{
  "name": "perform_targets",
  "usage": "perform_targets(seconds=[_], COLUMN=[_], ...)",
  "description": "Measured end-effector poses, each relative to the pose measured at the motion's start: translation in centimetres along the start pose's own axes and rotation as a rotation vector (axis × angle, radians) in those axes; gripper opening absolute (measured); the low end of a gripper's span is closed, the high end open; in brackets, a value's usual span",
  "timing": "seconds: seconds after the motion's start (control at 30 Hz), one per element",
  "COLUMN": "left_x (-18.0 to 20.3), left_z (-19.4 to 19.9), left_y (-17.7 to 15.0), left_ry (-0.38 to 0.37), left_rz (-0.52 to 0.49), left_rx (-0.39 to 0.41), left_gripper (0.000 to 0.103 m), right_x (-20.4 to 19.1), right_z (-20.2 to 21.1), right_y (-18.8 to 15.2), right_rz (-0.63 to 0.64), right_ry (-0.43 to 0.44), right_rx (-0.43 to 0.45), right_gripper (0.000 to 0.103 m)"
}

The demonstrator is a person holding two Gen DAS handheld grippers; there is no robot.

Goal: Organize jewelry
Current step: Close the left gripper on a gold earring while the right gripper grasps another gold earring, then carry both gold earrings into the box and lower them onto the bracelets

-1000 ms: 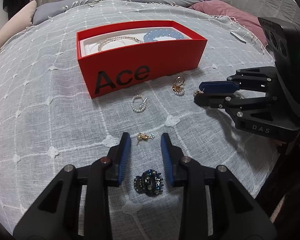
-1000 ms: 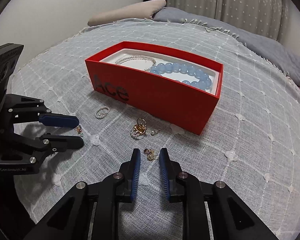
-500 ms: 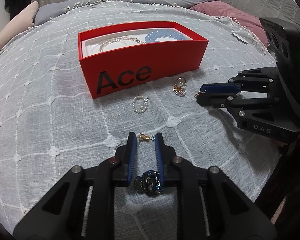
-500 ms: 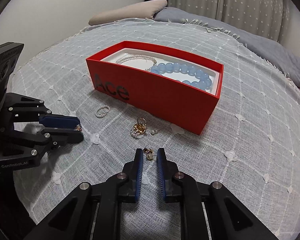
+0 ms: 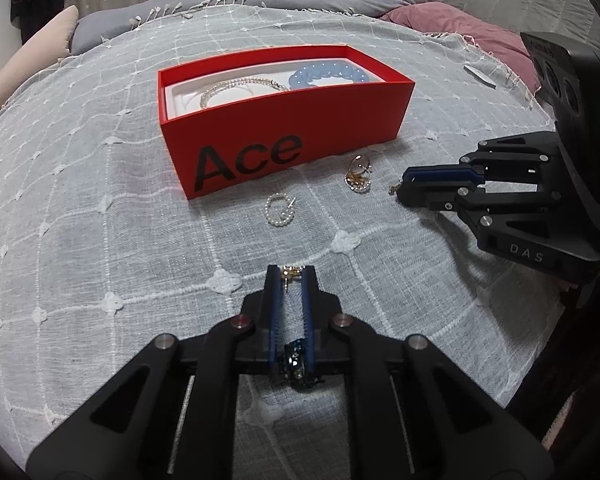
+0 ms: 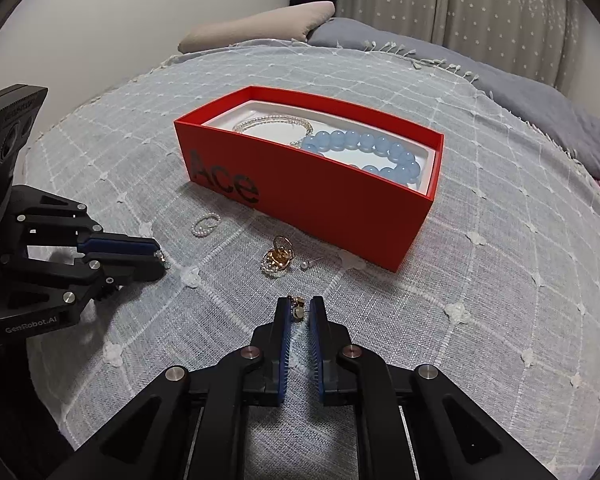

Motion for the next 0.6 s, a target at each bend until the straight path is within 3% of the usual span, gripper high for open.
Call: perform_targets(seconds=[0.6], left_x=[1.0], left_z=[1.4], left_y=[2.2], left_ry=[-0.010], left_rz=[-0.012], left_rx=[0.050], left_gripper=[0.011], right_x=[0.2], right_z=[2.0], right_y=[1.1], right_rz=[-0.028], right_ry=[0.018], right_rx=[0.042], right_gripper=[0.009])
Point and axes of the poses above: each gripper's, at about its wrist camera, not at the fingertips, and z roughly against the way its jaws point, x to its right, y to its top, the point moved 3 cm from there along -z, roughly the way its jaws point, and after that the axes turned 9 degrees about -y, right-handed, at the moved point
